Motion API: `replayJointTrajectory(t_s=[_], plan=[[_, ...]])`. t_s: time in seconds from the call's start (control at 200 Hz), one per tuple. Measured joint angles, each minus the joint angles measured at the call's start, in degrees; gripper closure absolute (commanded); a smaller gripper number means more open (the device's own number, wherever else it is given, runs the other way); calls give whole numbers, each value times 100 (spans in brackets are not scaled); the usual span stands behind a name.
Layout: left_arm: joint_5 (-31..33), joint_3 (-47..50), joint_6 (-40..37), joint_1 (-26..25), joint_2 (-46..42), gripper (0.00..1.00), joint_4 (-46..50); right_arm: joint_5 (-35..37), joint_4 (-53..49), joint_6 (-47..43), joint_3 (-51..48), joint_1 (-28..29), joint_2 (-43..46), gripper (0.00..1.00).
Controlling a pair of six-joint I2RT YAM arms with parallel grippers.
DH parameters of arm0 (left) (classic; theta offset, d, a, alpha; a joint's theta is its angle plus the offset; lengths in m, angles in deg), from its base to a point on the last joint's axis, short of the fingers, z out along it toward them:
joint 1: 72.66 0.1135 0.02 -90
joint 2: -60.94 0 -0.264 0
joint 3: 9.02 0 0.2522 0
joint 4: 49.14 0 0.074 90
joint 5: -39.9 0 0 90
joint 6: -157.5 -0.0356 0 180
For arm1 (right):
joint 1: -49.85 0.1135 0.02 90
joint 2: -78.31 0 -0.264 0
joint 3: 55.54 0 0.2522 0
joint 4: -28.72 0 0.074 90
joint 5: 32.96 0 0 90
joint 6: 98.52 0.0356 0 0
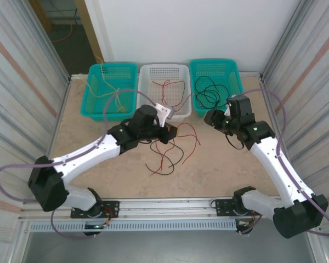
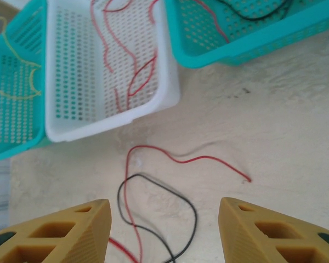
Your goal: Untangle the cables
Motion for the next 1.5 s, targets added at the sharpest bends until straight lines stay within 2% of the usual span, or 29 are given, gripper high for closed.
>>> replayJointTrajectory(t_s=[0.135,0.286,0.561,0.812,0.997,1.273,1.503], plan=[[-87,11,291,74,-411,100,-245,-90,267,-107,2,417,42,46],[-247,188,780,415,-859,100,-697,-310,619,-127,2,721,68,45],[-452,208,1239,1016,-1416,100,-1073,-420,833,-127,2,905,48,45],[-452,-317,1250,1626,-1381,100,-782,-411,833,-127,2,1010,-76,45],[-341,-1069,1191,2092,-911,100,-605,-391,822,-127,2,1016,-186,45],[-55,-2583,693,2179,380,100,-63,-297,817,-125,2,1165,-188,45],[166,-3412,509,2374,1447,100,221,-214,804,-122,2,1318,-188,45]])
